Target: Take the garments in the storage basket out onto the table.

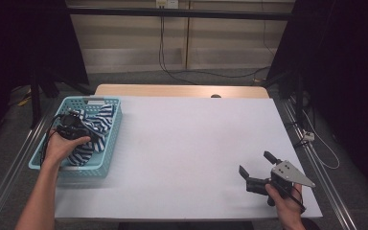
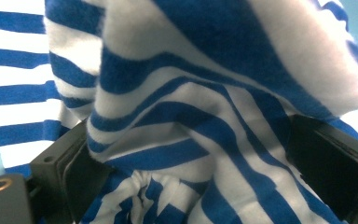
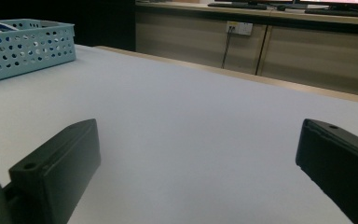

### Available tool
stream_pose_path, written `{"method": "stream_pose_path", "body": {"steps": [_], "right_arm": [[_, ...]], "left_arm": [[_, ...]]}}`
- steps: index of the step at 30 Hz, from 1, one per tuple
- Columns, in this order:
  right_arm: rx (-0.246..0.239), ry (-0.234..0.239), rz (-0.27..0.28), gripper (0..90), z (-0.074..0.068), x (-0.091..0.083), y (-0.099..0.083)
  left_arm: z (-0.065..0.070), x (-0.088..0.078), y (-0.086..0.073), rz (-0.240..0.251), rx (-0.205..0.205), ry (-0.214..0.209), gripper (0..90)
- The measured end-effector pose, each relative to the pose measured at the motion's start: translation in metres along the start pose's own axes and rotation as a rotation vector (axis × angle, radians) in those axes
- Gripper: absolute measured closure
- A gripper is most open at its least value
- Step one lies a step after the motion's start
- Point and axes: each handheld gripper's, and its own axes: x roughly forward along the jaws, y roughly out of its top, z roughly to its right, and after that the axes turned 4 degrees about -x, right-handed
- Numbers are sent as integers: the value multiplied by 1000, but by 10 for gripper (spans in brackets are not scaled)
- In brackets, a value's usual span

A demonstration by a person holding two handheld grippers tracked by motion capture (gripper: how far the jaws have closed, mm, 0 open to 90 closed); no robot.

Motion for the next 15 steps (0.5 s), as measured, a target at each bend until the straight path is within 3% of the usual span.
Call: {"method": "stream_pose_path", "body": {"steps": [1,4,6,7,8,9,11,12,15], "right_arm": [[4,-2,-4,0,0,0,0],[3,0,-5,0,0,0,0],[3,-6,-8,0,0,0,0],[0,-5,-6,0,0,0,0],[-2,-2,-3,0,0,0,0],[-1,-2,-4,0,0,0,0],[1,1,-3,0,-1,0,0],[-2,1,-3,0,-1,0,0],[-3,3,-5,0,-1,-1,-1]], "left_arm": [[-1,1,-1,20,23,33,69],[-1,2,-1,22,16,19,60],[3,6,-3,29,33,31,0],[5,7,-3,41,21,41,0],[4,6,-2,9,16,17,3],[4,6,0,3,34,43,5],[6,8,1,-9,22,38,6],[6,7,9,-73,38,46,10],[9,7,11,-87,16,63,37]]}}
